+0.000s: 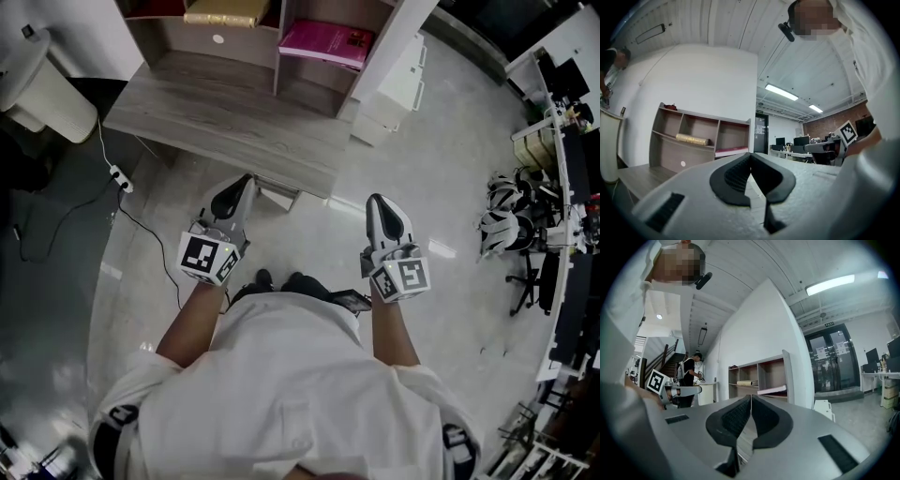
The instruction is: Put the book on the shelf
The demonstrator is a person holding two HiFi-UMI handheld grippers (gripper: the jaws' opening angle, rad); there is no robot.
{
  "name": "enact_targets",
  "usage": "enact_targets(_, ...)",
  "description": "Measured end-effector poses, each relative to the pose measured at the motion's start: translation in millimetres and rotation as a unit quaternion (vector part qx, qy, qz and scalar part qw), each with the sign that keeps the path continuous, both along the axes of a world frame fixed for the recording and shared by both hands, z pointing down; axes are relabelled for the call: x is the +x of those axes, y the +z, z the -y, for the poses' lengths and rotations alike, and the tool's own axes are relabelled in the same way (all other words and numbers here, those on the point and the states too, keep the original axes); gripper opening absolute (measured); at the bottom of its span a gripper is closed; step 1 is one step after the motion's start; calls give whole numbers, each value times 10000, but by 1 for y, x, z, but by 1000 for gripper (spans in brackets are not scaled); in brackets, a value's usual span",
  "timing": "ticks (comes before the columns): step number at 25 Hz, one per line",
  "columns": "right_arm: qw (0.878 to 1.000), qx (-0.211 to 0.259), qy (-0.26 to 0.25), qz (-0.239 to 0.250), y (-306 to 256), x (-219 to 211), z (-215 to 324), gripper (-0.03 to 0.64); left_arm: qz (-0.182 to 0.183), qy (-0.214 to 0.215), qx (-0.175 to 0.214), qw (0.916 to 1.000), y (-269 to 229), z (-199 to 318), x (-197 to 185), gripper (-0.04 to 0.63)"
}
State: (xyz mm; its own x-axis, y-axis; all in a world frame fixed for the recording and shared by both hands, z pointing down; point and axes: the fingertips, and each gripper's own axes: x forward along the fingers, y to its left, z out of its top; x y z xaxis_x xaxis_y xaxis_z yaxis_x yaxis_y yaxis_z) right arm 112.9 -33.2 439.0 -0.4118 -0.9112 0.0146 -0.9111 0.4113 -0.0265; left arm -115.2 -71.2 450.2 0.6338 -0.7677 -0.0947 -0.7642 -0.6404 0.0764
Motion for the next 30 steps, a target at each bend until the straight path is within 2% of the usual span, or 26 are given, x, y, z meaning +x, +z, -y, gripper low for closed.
enact_targets(7, 9989, 258, -357, 165, -26, -4, 17, 18, 134, -7, -287, 9995, 11, 6, 15, 17)
enact_targets(10, 9990, 149, -384, 198, -22, 3, 19, 18, 233, -3, -388, 9990, 16, 4, 25, 17)
enact_targets(30, 9970, 164, -735, 191, -10, 42, 30, 15, 268, -115, -540, 9981, 18, 6, 53, 17)
